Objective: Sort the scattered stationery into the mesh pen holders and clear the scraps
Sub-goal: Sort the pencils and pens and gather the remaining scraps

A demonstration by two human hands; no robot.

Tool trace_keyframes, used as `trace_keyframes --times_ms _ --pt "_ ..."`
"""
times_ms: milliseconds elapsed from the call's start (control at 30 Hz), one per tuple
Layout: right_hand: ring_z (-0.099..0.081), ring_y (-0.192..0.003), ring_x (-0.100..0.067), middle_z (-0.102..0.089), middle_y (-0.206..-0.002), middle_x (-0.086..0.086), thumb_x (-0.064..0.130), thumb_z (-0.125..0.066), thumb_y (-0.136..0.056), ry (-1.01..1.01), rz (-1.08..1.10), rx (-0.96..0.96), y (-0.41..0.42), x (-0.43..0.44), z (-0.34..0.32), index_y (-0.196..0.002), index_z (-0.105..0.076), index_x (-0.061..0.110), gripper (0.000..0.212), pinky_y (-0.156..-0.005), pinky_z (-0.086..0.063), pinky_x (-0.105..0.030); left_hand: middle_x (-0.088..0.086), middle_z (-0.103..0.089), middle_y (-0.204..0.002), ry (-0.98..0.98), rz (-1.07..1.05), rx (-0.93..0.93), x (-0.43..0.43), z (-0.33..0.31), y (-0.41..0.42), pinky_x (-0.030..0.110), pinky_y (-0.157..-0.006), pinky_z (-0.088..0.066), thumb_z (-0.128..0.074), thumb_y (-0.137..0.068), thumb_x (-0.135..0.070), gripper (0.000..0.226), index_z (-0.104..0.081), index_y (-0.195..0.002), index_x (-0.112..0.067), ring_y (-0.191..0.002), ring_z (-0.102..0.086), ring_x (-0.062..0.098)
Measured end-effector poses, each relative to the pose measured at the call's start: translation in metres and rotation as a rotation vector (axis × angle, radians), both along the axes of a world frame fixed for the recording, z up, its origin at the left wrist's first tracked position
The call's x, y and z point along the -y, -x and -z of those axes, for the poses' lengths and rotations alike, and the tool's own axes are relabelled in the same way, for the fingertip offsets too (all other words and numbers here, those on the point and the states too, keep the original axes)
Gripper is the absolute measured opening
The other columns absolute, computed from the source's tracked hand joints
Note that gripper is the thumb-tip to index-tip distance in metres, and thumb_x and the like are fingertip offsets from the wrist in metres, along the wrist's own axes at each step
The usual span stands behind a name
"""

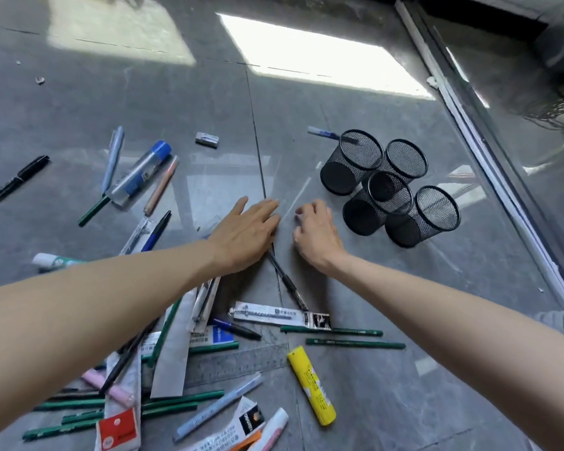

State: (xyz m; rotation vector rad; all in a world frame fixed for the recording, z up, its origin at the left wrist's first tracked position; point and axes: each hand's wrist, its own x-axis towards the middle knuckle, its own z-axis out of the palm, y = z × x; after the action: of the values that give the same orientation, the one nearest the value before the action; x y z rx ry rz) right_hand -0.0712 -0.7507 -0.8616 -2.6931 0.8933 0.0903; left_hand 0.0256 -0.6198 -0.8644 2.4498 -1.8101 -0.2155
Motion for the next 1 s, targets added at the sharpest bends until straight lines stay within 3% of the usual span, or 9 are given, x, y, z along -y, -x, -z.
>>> trace_keyframes --times_ms 233,367,467,567,667,733,900,1000 --pt "-0.034 -0.127 -0.034 -0.029 -0.143 -0.014 0.009 -0.043 -0.091 0.096 0.016 -0.008 -0.078 0.059 -0.007 -0.128 -0.045 0.008 0.037 -0.095 -0.038 -0.043 0.009 -0.012 -0.156 0.055 -0.211 -0.030 0.035 0.014 -0.031 0.044 -0.115 -0.001 -0.024 -0.102 -0.032 0.041 -0.031 -0.138 -0.012 -0.145 -0.006 0.022" --pt "-0.021 -0.139 -0.034 -0.008 -0.155 -0.015 -0.001 -0.039 -0.089 0.039 0.007 -0.062 -0.112 0.085 -0.003 -0.140 -0.031 0.010 0.052 -0.101 -0.035 -0.046 0.007 -0.015 -0.156 0.088 -0.276 -0.084 0.029 0.019 -0.041 0.043 -0.115 -0.002 -0.025 -0.102 -0.032 0.043 -0.033 -0.139 -0.012 -0.145 -0.008 0.023" --pt "-0.018 -0.141 -0.036 0.003 -0.157 -0.019 -0.009 -0.038 -0.087 0.051 -0.013 -0.082 -0.134 0.101 0.001 -0.140 -0.028 0.007 0.056 -0.106 -0.031 -0.046 0.007 -0.016 -0.156 0.085 -0.300 -0.125 0.020 0.025 -0.049 0.043 -0.115 -0.003 -0.026 -0.101 -0.033 0.045 -0.033 -0.140 -0.013 -0.145 -0.009 0.023" --pt "-0.005 -0.144 -0.037 0.010 -0.156 -0.021 -0.007 -0.039 -0.089 0.070 0.048 -0.144 -0.153 0.113 0.003 -0.149 -0.013 0.008 0.066 -0.111 -0.023 -0.046 0.007 -0.019 -0.155 0.095 -0.342 -0.153 0.014 0.028 -0.054 0.044 -0.115 -0.004 -0.031 -0.100 -0.033 0.045 -0.035 -0.139 -0.013 -0.144 -0.012 0.024" --pt "-0.004 -0.144 -0.035 -0.006 -0.155 -0.021 0.010 -0.041 -0.094 0.023 0.110 -0.215 -0.165 0.123 0.000 -0.150 -0.005 0.012 0.067 -0.111 -0.021 -0.046 0.009 -0.022 -0.154 0.127 -0.357 -0.166 0.012 0.026 -0.053 0.043 -0.116 -0.005 -0.033 -0.100 -0.032 0.044 -0.038 -0.138 -0.012 -0.144 -0.015 0.024" --pt "-0.018 -0.139 -0.036 -0.024 -0.148 -0.020 0.015 -0.043 -0.095 0.028 0.103 -0.230 -0.168 0.126 -0.004 -0.145 -0.019 0.007 0.056 -0.109 -0.025 -0.043 0.008 -0.022 -0.154 0.140 -0.355 -0.170 0.012 0.023 -0.051 0.042 -0.116 -0.003 -0.032 -0.100 -0.032 0.043 -0.038 -0.138 -0.012 -0.144 -0.014 0.023" --pt "-0.036 -0.124 -0.037 -0.041 -0.130 -0.018 0.001 -0.040 -0.090 0.188 -0.012 -0.143 -0.152 0.097 -0.001 -0.122 -0.048 -0.002 0.033 -0.096 -0.037 -0.041 0.008 -0.023 -0.153 0.153 -0.446 -0.160 0.022 0.017 -0.065 0.041 -0.115 -0.003 -0.034 -0.099 -0.030 0.040 -0.039 -0.134 -0.012 -0.143 -0.014 0.023" --pt "-0.039 -0.111 -0.036 -0.043 -0.121 -0.016 -0.003 -0.040 -0.084 0.157 -0.149 -0.046 -0.126 0.063 0.007 -0.104 -0.052 -0.001 0.023 -0.080 -0.037 -0.040 0.009 -0.005 -0.158 0.049 -0.511 -0.106 0.032 0.013 -0.091 0.046 -0.115 -0.001 -0.033 -0.100 -0.029 0.048 -0.025 -0.144 -0.011 -0.146 -0.001 0.023"
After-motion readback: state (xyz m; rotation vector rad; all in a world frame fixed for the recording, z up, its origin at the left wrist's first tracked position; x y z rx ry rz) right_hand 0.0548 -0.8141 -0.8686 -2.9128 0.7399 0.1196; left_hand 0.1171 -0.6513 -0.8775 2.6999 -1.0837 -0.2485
